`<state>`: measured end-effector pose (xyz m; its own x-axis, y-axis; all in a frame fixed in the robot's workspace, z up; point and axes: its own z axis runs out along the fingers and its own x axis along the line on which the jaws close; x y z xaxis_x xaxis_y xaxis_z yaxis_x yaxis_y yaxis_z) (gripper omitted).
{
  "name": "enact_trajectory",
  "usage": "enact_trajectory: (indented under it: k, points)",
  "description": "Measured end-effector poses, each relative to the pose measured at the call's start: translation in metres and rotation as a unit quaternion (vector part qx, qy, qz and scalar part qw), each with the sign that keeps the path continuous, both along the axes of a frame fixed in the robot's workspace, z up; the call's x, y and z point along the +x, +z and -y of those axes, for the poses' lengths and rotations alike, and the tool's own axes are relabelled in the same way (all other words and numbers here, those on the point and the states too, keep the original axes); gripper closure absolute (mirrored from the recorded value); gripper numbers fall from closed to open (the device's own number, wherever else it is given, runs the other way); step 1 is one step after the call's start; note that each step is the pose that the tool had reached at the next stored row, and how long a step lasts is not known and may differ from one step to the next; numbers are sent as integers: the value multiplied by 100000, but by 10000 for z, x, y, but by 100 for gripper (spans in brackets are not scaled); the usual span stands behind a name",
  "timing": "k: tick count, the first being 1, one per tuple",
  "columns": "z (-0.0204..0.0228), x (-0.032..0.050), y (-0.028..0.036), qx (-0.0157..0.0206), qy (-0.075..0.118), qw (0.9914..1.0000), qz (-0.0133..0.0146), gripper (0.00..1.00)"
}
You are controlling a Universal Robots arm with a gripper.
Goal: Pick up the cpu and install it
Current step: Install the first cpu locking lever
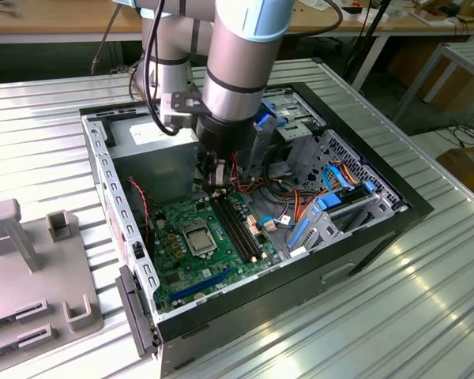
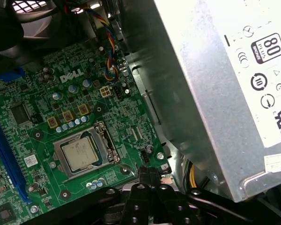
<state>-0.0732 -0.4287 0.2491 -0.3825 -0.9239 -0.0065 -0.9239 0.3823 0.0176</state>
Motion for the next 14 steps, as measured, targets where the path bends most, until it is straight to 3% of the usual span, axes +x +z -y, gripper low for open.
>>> enact_trajectory:
  k: [14]
  points:
    - [93, 0, -7, -26, -6, 100000, 0, 89]
